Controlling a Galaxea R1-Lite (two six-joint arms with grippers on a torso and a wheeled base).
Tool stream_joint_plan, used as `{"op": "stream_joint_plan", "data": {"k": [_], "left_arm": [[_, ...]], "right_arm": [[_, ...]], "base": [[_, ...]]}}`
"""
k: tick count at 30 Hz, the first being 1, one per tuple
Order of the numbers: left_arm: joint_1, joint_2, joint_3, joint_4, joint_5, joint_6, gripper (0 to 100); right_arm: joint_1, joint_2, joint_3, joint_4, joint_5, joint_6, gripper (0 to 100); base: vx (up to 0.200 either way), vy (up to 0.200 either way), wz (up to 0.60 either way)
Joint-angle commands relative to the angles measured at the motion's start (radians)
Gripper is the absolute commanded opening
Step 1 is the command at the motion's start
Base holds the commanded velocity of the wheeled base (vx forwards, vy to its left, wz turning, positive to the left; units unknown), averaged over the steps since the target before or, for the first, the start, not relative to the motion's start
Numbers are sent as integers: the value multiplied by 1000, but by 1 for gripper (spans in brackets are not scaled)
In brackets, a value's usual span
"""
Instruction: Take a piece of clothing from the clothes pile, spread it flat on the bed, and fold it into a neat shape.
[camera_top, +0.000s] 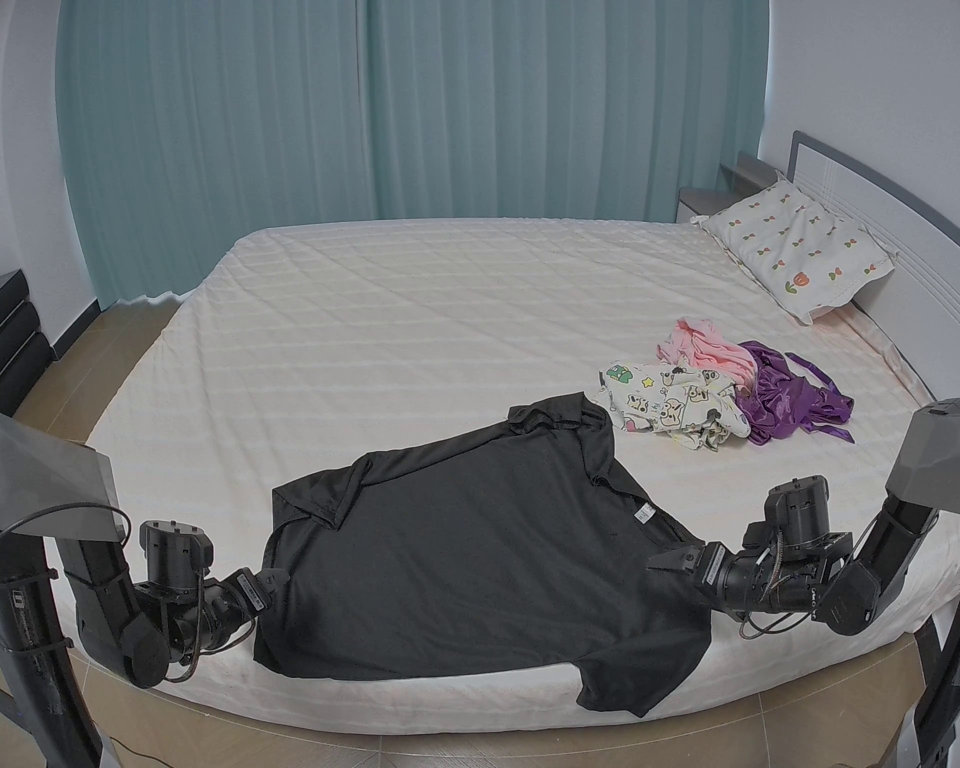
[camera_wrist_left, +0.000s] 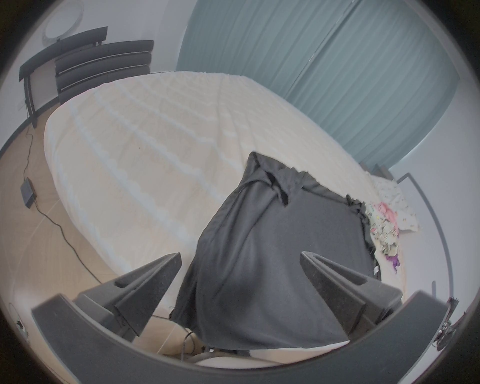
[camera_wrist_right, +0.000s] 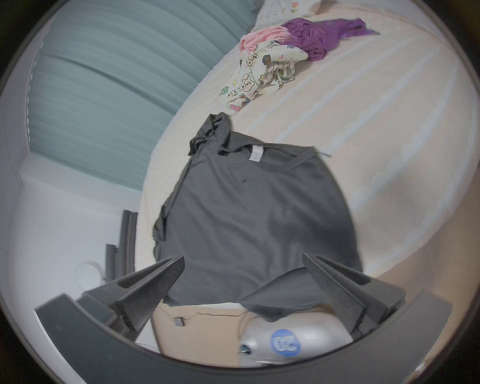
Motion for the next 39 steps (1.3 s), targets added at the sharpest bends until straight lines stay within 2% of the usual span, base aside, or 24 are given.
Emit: {"op": "stream_joint_plan", "data": {"k": [1, 5, 10, 16, 31, 39], "left_arm": [[13, -69, -24, -1, -9, -30, 100], [17, -65, -25, -1, -12, -30, 100], [17, -66, -24, -1, -44, -30, 100], [17, -65, -25, -1, -45, -47, 100], [11, -65, -51, -1, -45, -108, 100], [11, -62, -51, -1, -45, -108, 100]], "right_arm": [[70, -32, -44, -19, 17, 101, 100], [70, -21, -33, -71, 18, 104, 100], [70, -18, -33, -73, 18, 106, 100], [71, -7, -33, -74, 18, 107, 100], [71, -1, -30, -73, 20, 106, 100], [80, 0, -28, -73, 20, 106, 100]], "base": [[0, 0, 0], [200, 0, 0], [200, 0, 0], [200, 0, 0], [0, 0, 0], [0, 200, 0]]}}
